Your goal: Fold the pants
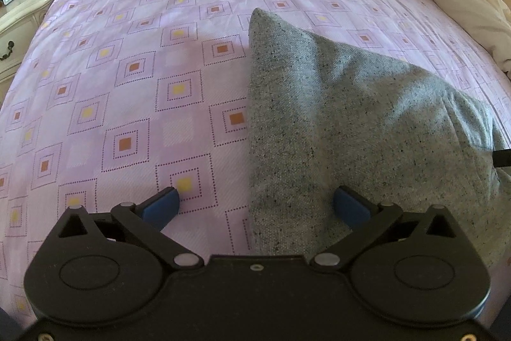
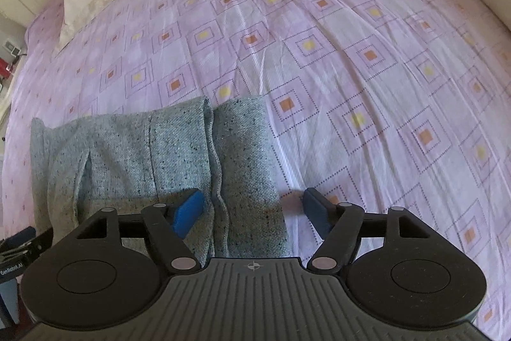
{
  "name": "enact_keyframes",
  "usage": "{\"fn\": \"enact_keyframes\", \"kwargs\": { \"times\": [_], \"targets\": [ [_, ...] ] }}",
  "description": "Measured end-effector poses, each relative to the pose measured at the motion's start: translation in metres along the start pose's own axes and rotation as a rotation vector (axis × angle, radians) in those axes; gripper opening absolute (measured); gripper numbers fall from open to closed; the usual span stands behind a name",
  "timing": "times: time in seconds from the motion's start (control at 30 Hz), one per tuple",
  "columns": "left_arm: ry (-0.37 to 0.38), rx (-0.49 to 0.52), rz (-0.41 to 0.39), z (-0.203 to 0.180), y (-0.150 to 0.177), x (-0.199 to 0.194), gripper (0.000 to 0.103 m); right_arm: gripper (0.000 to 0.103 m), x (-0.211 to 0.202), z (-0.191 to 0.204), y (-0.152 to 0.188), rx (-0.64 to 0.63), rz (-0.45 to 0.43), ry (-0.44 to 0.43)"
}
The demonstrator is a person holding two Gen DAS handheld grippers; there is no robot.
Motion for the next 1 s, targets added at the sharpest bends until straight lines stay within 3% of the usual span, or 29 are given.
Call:
{"fn": "enact_keyframes", "kwargs": {
  "times": [0.13,0.23,0.3,0.33,0.37,0.43,0.53,0.57,0.77,0.9,1.0],
  "targets": [
    [0.002,-0.005,0.002,-0.001,0.0,-0.001,0.102,0.065,0.001,0.004,0.0,-0.038,0.0,0.013],
    [0.005,-0.014,0.003,-0.001,0.0,-0.001,0.101,0.022,-0.006,0.012,0.002,-0.039,-0.015,-0.081],
    [0.013,-0.017,-0.004,-0.003,-0.002,-0.003,0.095,0.013,-0.011,0.014,0.004,-0.044,-0.04,-0.087],
    [0.028,-0.014,-0.006,-0.006,-0.003,-0.003,0.084,0.011,-0.014,0.015,0.004,-0.048,-0.058,-0.084],
    [0.057,-0.013,-0.005,-0.009,-0.003,-0.004,0.068,0.01,-0.018,0.016,0.004,-0.058,-0.083,-0.078],
    [0.117,-0.025,0.001,-0.018,-0.004,-0.005,0.049,0.009,-0.031,0.023,0.005,-0.111,-0.151,-0.057],
    [0.095,0.014,-0.02,-0.028,-0.006,-0.01,0.022,0.009,-0.053,0.036,0.007,-0.184,-0.26,-0.046],
    [0.08,0.035,-0.033,-0.033,-0.005,-0.013,0.017,0.009,-0.06,0.037,0.007,-0.188,-0.281,-0.051],
    [0.008,0.134,-0.115,-0.048,-0.009,-0.041,0.011,0.008,-0.094,0.051,-0.008,-0.202,-0.377,-0.122],
    [0.031,0.123,-0.147,-0.046,-0.028,-0.062,0.011,0.008,-0.109,0.086,-0.038,-0.222,-0.427,-0.182],
    [-0.008,0.14,-0.183,-0.037,-0.047,-0.074,0.011,0.008,-0.114,0.113,-0.067,-0.253,-0.461,-0.219]
  ]
}}
Point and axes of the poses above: each gripper's, at about its wrist camera, not at the fingertips, and x roughly the way its jaws point, z to its left, y to its underside, the point moved 9 cm from there along x, roughly the way its jaws point, and after that the axes turned 13 degrees about y, right-handed, at the moved point
